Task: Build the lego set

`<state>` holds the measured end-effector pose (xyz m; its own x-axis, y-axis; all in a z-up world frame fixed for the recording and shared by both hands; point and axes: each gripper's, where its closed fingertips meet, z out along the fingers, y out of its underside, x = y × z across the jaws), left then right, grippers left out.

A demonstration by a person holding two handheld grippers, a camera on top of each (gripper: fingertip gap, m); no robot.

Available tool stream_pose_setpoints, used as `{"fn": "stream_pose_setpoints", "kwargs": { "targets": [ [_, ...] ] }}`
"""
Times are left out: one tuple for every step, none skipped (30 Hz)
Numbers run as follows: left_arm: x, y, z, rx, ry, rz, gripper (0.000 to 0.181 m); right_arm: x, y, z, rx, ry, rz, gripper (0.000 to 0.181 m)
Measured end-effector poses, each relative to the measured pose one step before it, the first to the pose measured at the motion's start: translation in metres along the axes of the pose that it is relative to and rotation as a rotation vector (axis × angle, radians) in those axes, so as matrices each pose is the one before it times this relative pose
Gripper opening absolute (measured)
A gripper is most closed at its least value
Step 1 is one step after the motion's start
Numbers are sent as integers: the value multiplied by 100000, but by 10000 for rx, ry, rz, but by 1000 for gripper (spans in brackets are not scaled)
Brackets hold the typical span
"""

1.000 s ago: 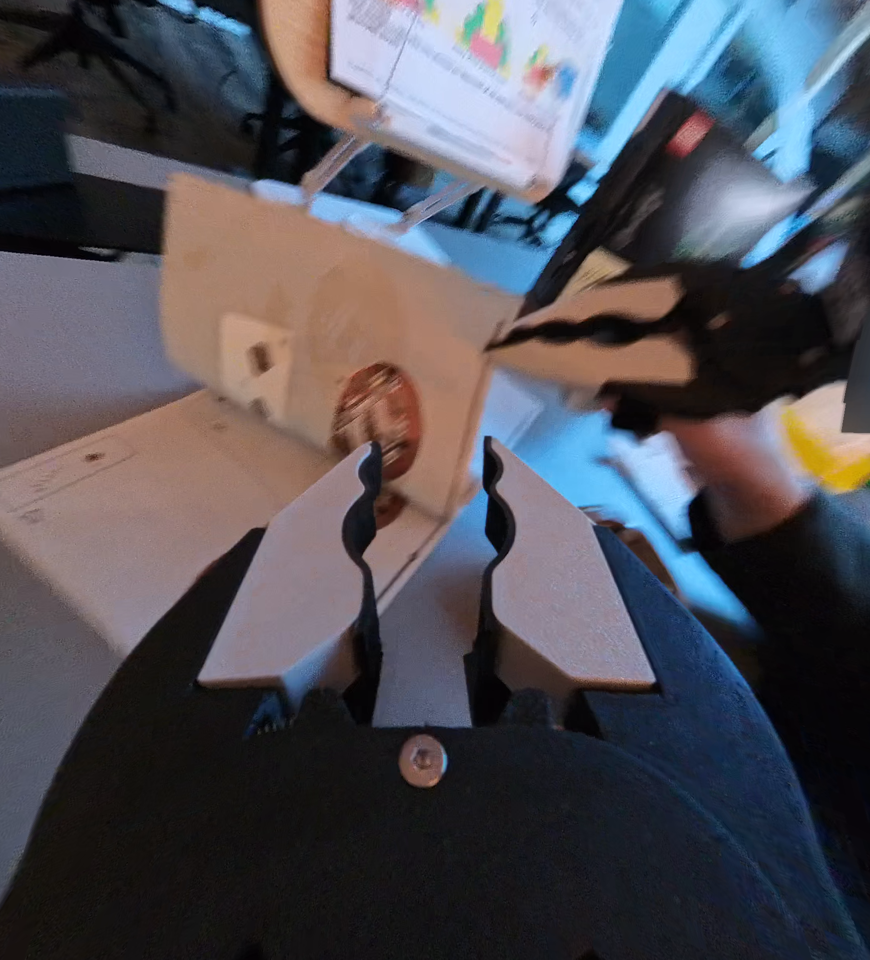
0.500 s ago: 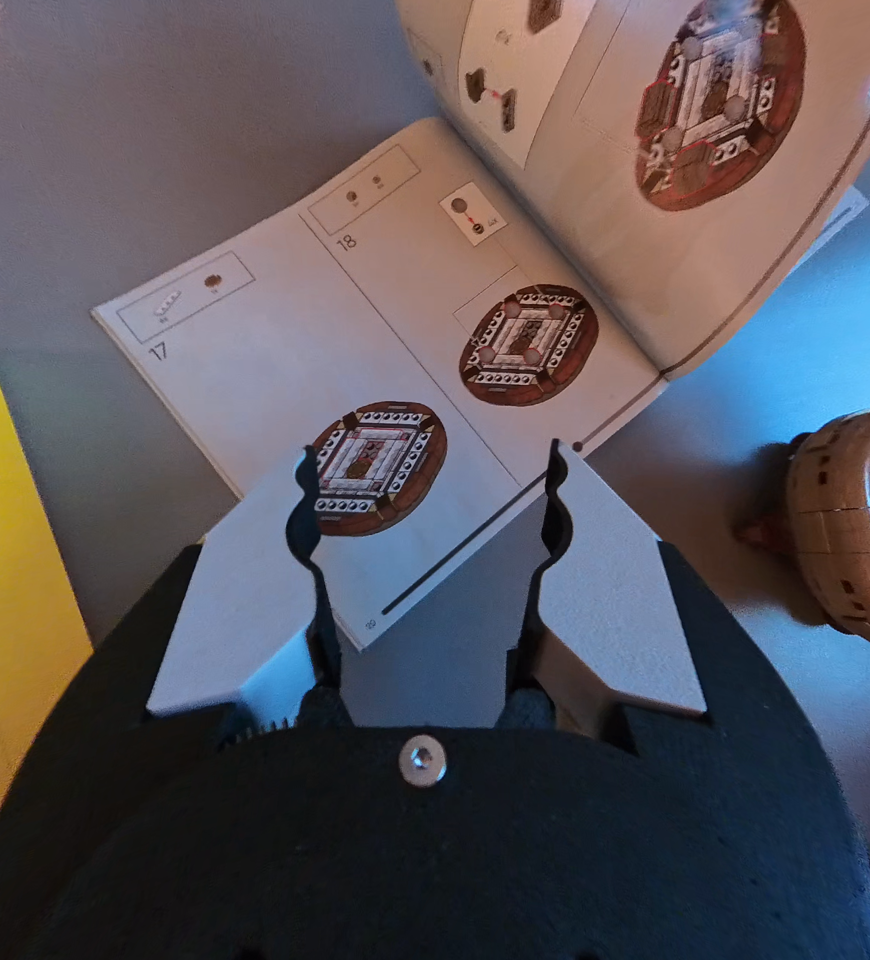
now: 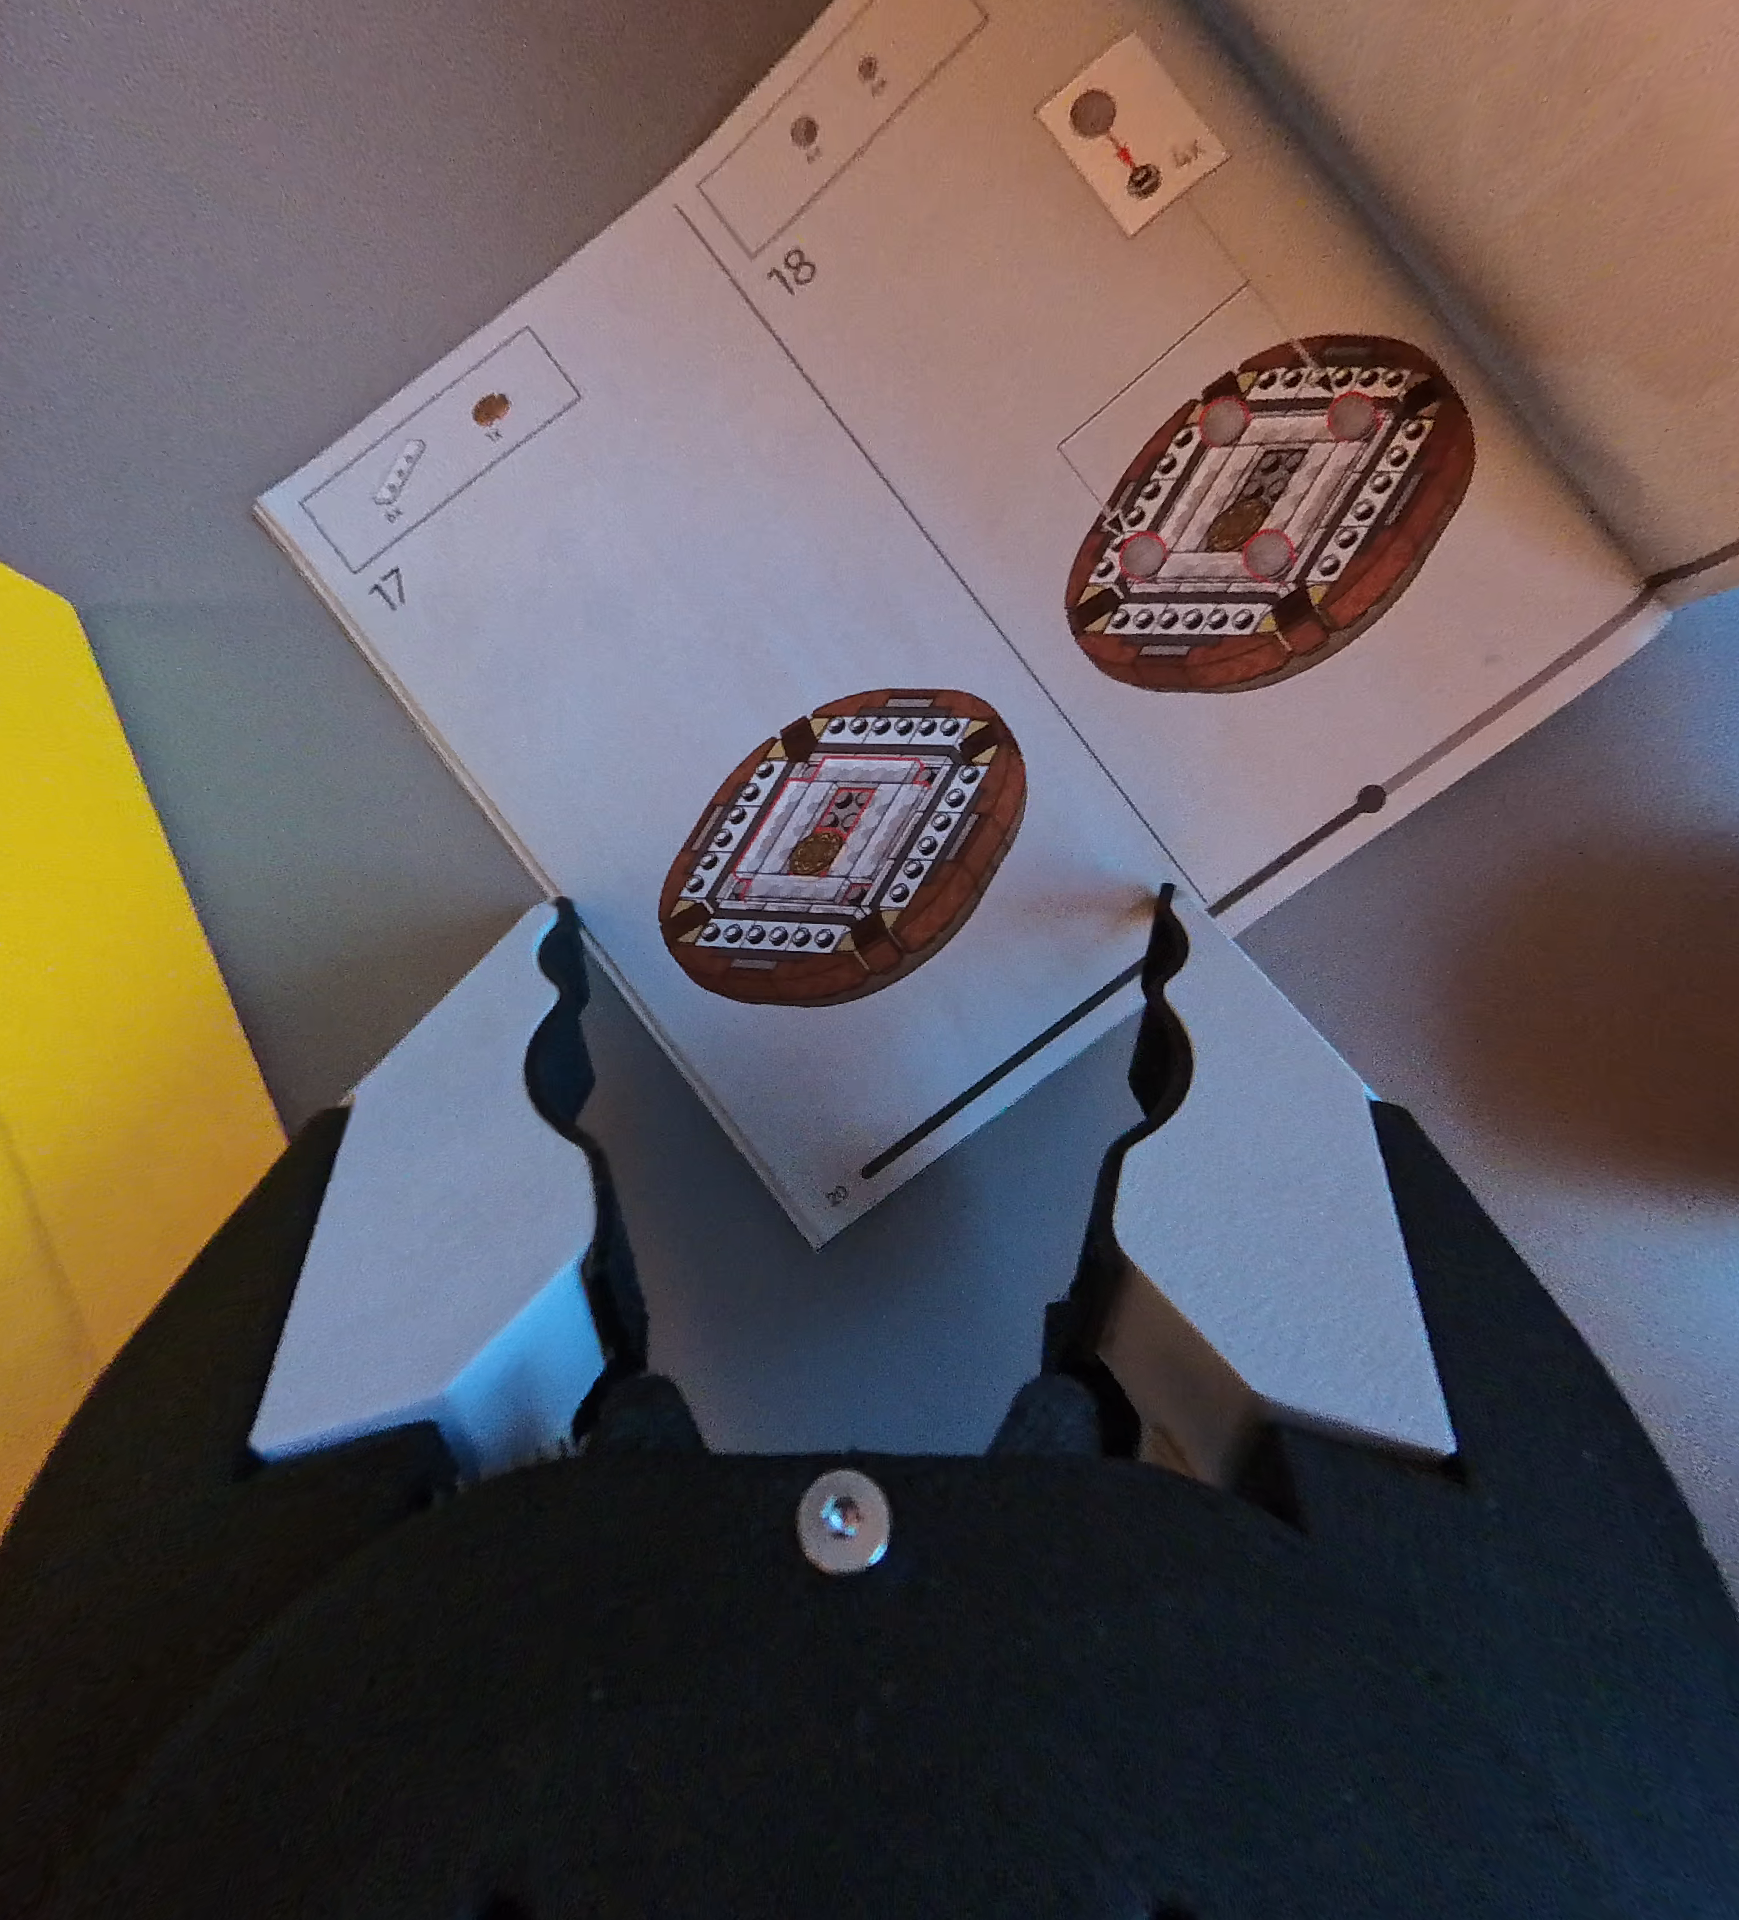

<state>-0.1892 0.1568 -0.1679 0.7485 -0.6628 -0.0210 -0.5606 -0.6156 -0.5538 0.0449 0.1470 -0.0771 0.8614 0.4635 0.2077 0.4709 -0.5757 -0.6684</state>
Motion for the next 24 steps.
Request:
{"fn": "stream_pose_setpoints", "kwargs": {
  "targets": [
    [28, 1, 34, 10, 43, -13, 107, 21, 127, 32, -54, -22, 25, 1],
    [-3, -34, 6, 20, 9, 21, 107, 20, 106, 27, -44, -15, 25, 1],
    [5, -12, 8, 0, 6, 7, 107, 27, 80, 2, -31, -11, 17, 1],
    [6, -21, 13, 3, 9, 21, 107, 41, 97, -17, -45, -9, 17, 1],
    [2, -34, 20, 12, 12, 13, 106, 44, 140, -38, -72, -11, 22, 1],
    [-24, -45, 25, 23, 7, 10, 106, 98, 189, -44, -102, 8, 29, 1],
    [-15, -53, 31, 21, 2, 7, 106, 137, 279, -62, -142, 7, 47, 1],
    [-20, -61, 36, 22, 4, 9, 106, 111, 357, -50, -176, -26, 70, 1],
    [-48, -74, 31, 31, -2, 5, 106, 101, 392, -49, -195, -57, 84, 1],
    [-75, -79, 32, 42, -8, -8, 105, 138, 346, -43, -145, -38, 91, 1],
    [-72, -94, 43, 41, -7, 1, 104, 136, 394, -32, -171, -42, 100, 1],
    [-87, -102, 49, 42, -6, -6, 103, 191, 565, -8, -265, -24, 144, 2],
    [-118, -131, 52, 63, -20, -21, 101, 272, 731, 23, -365, 7, 217, 2],
    [-131, -137, 65, 79, -29, -41, 100, 337, 836, 54, -429, 35, 283, 4],
    [-117, -159, 76, 90, -34, -41, 98, 451, 744, 49, -381, 102, 327, 7],
    [-137, -156, 50, 88, -60, -66, 95, 426, 501, 16, -256, 115, 265, 10],
    [-164, -171, 1, 85, -90, -91, 91, 399, 181, -112, -81, 168, 181, 12],
    [-50, -278, -91, 139, -38, -48, 89, 427, -139, -267, 77, 270, 123, 15],
    [79, -396, -248, 207, 25, -15, 89, 414, -432, -463, 188, 397, 27, 19],
    [181, -614, -417, 348, 63, -28, 87, 315, -666, -627, 271, 479, -128, 25],
    [210, -843, -595, 486, 63, -30, 85, 47, -828, -755, 326, 430, -266, 29],
    [276, -1127, -799, 646, 75, -4, 84, -309, -1062, -824, 415, 312, -359, 32],
    [377, -1487, -1012, 859, 104, 23, 82, -768, -1342, -814, 543, 130, -435, 36],
    [332, -1763, -1193, 1019, 62, 14, 80, -1160, -1472, -729, 595, -43, -435, 38]
  ]
}}
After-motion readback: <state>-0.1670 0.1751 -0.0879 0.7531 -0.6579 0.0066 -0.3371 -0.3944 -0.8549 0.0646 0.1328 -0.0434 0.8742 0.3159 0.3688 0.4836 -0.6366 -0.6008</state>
